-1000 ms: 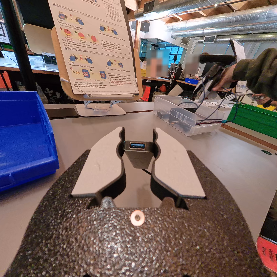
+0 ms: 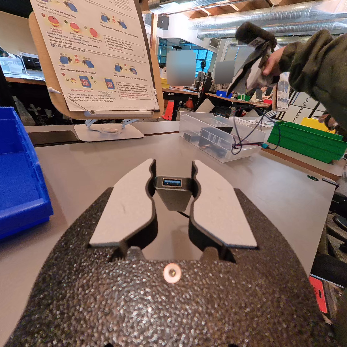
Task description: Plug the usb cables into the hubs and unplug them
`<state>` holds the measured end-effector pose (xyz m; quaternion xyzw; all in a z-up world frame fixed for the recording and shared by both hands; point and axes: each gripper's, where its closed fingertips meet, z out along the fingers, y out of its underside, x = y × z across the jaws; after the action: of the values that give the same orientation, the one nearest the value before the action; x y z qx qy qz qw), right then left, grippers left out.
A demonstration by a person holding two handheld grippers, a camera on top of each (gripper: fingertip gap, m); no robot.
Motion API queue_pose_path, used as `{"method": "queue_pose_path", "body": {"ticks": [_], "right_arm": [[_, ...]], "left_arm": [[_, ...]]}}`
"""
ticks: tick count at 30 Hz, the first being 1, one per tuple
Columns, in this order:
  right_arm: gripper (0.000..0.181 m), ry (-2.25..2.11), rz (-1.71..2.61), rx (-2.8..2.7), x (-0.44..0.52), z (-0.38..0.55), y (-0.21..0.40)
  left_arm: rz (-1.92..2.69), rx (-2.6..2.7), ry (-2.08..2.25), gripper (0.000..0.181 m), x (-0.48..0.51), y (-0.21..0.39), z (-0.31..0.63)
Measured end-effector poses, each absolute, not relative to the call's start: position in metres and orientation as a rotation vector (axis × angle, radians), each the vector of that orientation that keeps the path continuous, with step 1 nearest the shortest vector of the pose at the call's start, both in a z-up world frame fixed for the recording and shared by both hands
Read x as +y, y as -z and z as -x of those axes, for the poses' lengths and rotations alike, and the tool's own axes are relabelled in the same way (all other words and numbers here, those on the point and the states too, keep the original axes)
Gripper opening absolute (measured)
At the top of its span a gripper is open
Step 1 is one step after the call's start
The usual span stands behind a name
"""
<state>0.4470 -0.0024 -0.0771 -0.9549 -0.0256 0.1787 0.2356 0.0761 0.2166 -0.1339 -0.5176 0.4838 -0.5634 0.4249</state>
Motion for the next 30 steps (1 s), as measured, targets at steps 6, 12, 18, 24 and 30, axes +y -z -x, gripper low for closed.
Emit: {"method": "queue_pose_path", "body": {"ticks": [6, 12, 18, 24, 30], "right_arm": [[0.09, -0.149, 2.563, -0.179, 0.0, -0.447, 0.047], [0.087, 0.027, 2.441, -0.378, 0.022, -0.38, 0.039], [0.083, -0.039, 2.174, -0.646, 0.083, -0.238, 0.062], [0.081, -0.299, 2.027, -0.945, 0.127, -0.101, 0.13], [0.053, -0.542, 1.955, -0.959, 0.14, -0.052, 0.16]], "left_arm": [[1.284, 1.218, 1.416, 0.034, 0.211, 0.134, -0.079], [1.271, 1.227, 1.42, 0.035, 0.204, 0.133, -0.08], [1.166, 1.284, 1.515, 0.035, 0.184, 0.117, -0.074], [1.008, 1.331, 1.682, 0.035, 0.156, 0.093, -0.061], [0.911, 1.356, 1.717, 0.034, 0.144, 0.077, -0.049]]}}
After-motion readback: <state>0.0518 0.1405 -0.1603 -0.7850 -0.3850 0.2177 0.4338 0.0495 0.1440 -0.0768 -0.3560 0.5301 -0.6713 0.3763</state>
